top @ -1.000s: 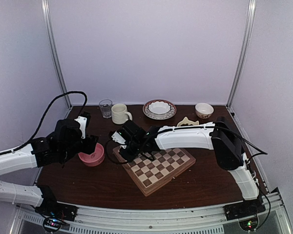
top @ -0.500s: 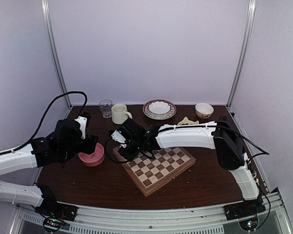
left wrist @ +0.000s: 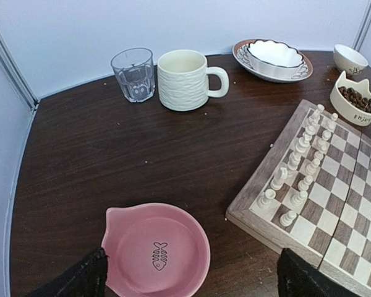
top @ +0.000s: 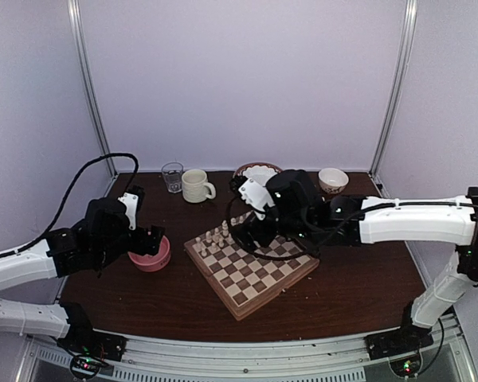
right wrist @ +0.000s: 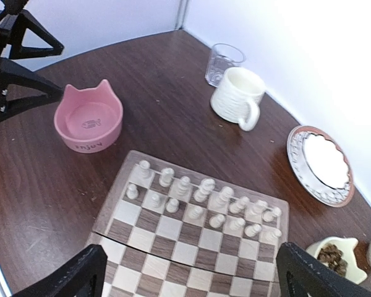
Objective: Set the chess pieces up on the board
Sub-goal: Reset both arms
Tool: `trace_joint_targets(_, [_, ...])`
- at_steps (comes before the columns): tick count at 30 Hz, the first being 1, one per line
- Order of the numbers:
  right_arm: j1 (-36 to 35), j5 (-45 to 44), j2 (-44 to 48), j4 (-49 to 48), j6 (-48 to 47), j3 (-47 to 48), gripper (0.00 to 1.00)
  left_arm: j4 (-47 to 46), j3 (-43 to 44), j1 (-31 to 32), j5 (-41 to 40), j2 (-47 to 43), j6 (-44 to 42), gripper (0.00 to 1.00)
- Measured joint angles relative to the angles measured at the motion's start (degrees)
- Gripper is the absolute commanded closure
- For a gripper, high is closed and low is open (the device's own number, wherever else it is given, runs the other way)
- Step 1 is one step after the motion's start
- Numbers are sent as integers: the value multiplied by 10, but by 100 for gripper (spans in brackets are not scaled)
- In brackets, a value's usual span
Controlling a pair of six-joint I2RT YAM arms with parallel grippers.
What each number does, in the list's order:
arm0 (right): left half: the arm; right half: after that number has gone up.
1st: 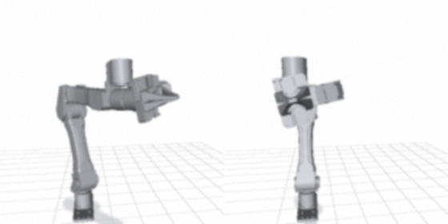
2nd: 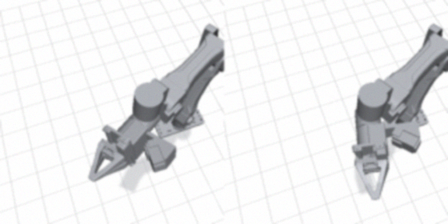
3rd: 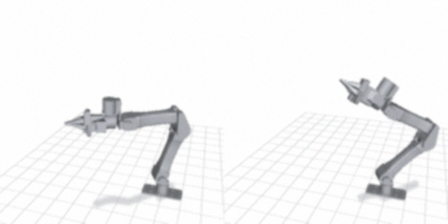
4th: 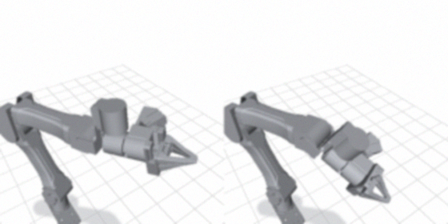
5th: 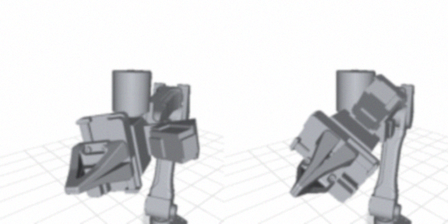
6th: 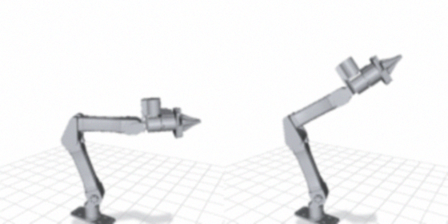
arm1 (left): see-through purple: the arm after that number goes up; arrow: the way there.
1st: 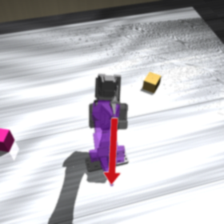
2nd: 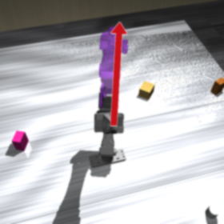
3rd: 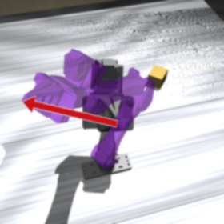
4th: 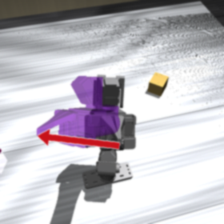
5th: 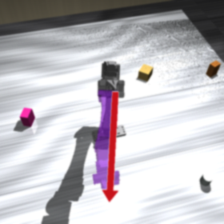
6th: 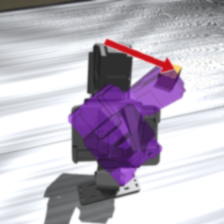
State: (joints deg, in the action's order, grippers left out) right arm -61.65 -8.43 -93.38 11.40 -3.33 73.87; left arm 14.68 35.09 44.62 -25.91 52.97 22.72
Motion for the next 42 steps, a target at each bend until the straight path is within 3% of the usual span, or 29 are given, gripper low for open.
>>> trace_joint_targets(9, [26, -149, 200, -102, 0, -274, 0, -12, -19, 0, 15, -31, -19, 2])
trace_joint_targets(16, [105, -215, 280, -148, 15, -348, 1, -39, -40, 0, 22, -39, -82, 2])
trace_joint_targets(22, [209, -217, 394, -185, 21, -402, 0, -110, -74, -6, -47, -38, -143, 2])
trace_joint_targets(29, [353, -172, 511, -305, -28, -553, 1, -184, -97, -99, -87, -41, -183, 2])
trace_joint_targets(32, [435, -113, 502, -339, -36, -600, 1, -233, -131, -151, -75, -38, -183, 2])
trace_joint_targets(35, [506, -53, 435, -389, -28, -603, 1, -258, -156, -221, -55, -15, -181, 2])
trace_joint_targets(42, [527, -20, 180, -545, -32, -589, 5, -366, -189, -311, 5, 87, -183, 3])
